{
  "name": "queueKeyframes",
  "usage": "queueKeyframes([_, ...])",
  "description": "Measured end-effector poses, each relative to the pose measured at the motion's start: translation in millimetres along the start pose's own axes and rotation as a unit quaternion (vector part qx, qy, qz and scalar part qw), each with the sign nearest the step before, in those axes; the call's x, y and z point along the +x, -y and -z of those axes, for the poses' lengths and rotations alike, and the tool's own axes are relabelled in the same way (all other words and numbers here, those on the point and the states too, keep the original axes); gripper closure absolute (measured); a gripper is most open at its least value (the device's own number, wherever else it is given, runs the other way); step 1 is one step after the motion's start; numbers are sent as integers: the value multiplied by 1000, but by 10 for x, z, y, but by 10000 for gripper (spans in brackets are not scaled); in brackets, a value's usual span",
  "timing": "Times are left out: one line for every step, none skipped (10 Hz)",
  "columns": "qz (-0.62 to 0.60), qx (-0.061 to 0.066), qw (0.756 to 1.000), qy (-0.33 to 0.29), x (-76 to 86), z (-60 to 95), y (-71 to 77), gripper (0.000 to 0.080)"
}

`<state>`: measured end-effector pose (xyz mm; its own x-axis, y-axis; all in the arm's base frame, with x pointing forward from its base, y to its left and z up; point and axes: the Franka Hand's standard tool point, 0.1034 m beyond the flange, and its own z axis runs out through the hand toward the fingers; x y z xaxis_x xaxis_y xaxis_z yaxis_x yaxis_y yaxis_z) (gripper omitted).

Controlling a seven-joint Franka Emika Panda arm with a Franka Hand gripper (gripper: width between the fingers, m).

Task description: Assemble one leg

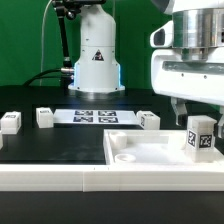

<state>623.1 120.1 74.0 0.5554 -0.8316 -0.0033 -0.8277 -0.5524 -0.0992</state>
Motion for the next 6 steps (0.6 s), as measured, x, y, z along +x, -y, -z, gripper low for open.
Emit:
queueKeyframes([48,0,999,0,-2,0,2,152])
queueKeyframes([96,0,995,0,-10,0,5,151])
queueKeyframes([144,0,990,1,-24,-2,10,151])
queueKeyframes([197,0,980,1,-27,-3,10,151])
queueKeyframes([245,1,970,1,-33,-4,13,151])
queueKeyframes([282,0,959,1,-52,-6,20,151])
